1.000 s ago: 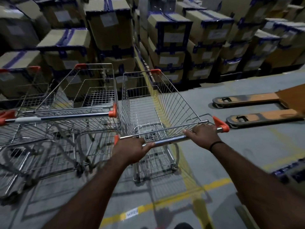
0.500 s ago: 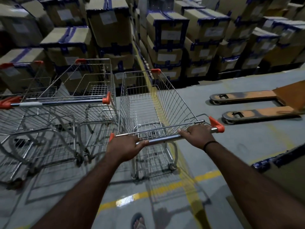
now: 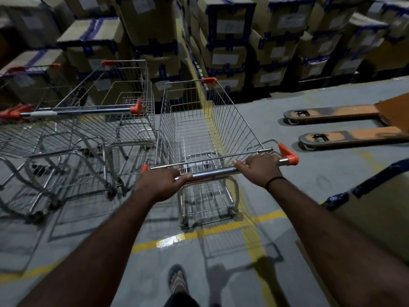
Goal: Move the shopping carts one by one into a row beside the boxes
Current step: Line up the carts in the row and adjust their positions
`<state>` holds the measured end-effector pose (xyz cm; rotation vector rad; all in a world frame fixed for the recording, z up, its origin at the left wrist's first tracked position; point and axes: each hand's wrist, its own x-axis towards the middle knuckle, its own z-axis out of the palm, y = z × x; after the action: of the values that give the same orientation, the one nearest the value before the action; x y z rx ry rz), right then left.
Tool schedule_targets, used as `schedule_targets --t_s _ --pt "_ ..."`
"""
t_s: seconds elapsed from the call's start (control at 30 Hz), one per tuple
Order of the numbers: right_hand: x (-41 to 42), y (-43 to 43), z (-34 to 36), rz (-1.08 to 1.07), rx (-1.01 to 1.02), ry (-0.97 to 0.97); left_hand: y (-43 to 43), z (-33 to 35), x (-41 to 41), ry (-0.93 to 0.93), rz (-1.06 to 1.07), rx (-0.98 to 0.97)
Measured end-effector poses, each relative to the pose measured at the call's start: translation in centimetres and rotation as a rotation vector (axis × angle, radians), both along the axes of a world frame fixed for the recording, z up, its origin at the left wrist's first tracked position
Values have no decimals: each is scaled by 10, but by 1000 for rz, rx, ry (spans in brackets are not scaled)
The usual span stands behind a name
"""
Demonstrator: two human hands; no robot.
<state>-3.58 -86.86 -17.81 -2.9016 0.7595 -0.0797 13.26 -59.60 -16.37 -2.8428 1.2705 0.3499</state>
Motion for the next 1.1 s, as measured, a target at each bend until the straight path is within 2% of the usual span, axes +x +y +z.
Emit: schedule_targets --t_s 1.1 --pt "-34 25 5 -54 -52 51 18 9 -32 10 -11 38"
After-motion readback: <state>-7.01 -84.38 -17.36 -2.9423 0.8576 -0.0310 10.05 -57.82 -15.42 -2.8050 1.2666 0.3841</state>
